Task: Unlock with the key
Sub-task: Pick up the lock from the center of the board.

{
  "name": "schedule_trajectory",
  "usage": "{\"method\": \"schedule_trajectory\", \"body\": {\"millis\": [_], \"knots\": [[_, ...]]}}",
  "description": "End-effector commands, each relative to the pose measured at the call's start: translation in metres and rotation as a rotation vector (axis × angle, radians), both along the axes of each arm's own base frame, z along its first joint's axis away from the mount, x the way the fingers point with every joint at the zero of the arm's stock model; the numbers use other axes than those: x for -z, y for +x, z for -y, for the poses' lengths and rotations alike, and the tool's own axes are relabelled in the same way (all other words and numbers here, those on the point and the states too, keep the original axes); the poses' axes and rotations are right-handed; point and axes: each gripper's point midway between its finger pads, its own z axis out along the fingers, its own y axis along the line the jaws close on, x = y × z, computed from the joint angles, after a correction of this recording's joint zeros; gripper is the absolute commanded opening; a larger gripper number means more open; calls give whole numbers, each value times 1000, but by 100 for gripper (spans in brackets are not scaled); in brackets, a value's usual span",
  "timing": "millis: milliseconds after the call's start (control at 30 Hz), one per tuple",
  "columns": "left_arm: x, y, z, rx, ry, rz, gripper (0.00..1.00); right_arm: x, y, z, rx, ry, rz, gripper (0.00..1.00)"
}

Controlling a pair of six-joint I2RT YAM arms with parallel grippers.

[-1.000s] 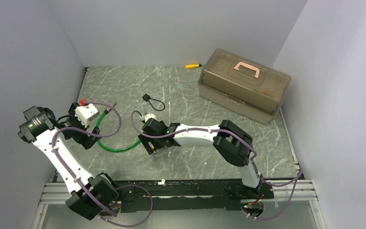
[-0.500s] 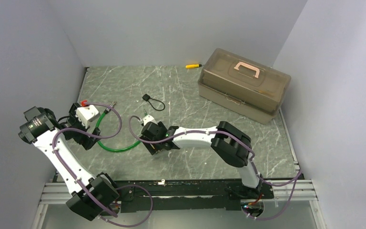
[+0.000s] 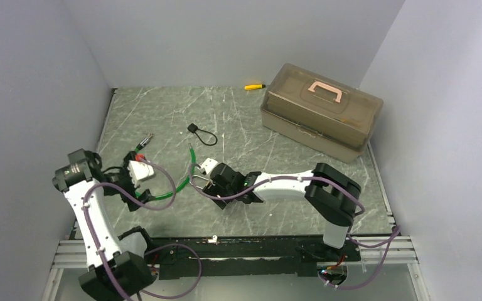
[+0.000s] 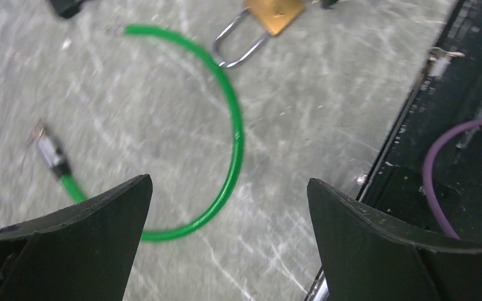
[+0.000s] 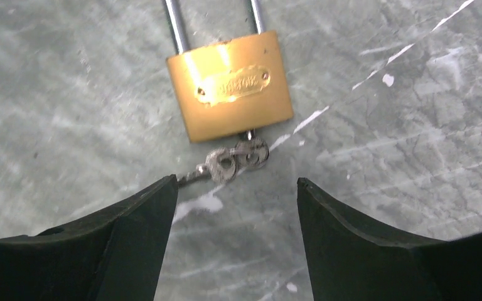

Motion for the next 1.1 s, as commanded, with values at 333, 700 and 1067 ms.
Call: {"method": "schedule_trajectory", "body": {"millis": [333, 700, 1067], "knots": [[23, 22, 112, 659, -189, -228, 99, -158, 51, 69, 222, 534, 4, 76], [95, 66, 165, 916, 11, -74, 100, -198, 58, 117, 385, 690, 54, 99], [160, 98, 180, 818, 237, -152, 100, -220, 62, 140, 401, 795, 33, 100]]}}
